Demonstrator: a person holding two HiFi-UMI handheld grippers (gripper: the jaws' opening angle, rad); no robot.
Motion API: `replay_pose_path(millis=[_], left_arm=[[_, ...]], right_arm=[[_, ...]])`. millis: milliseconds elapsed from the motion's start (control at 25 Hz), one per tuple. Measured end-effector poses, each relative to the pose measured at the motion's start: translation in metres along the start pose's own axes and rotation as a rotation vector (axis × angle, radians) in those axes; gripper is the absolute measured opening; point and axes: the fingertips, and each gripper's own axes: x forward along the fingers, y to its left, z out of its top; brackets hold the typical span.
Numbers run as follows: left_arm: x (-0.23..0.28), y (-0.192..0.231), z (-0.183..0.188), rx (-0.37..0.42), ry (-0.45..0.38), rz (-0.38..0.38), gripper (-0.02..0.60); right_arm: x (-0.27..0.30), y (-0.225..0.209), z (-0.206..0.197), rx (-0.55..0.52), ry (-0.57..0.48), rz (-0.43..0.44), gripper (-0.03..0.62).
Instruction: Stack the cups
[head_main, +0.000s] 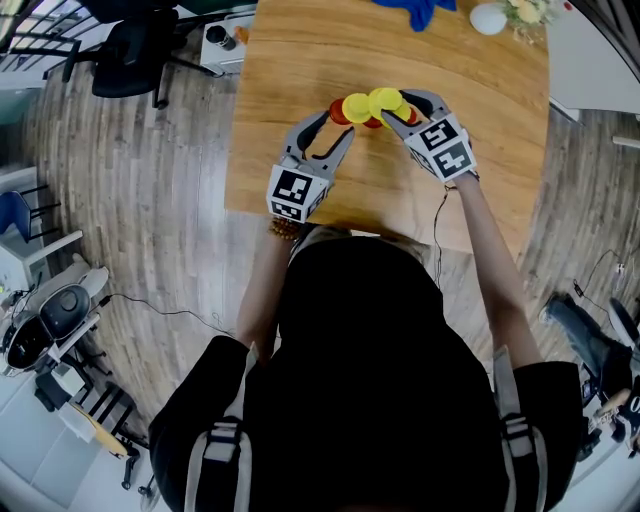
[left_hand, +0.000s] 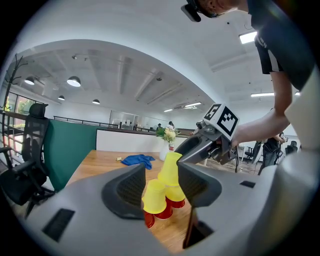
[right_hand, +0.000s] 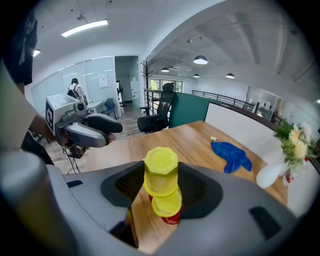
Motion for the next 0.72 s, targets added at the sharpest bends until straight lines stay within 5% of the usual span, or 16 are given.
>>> replay_pose_path(millis=[200,480,720], left_arm=[[0.0,-0.001,0.0,0.0,0.004,-0.001,0.225],[0.003,0.002,0.01,0.005,-0.006,0.01,0.224],[-0.001,0.001,0.025,-0.001,-0.041,0.014,0.212]], right_arm=[[-0.004,0.001,0.004,0.016,-0.048,0.012,0.287],[-0.042,-0.022,0.037,0.083,-0.219,-0.061,0.288],[-0.071,0.0,0.072,0.001,-0.45,-0.15,0.185]])
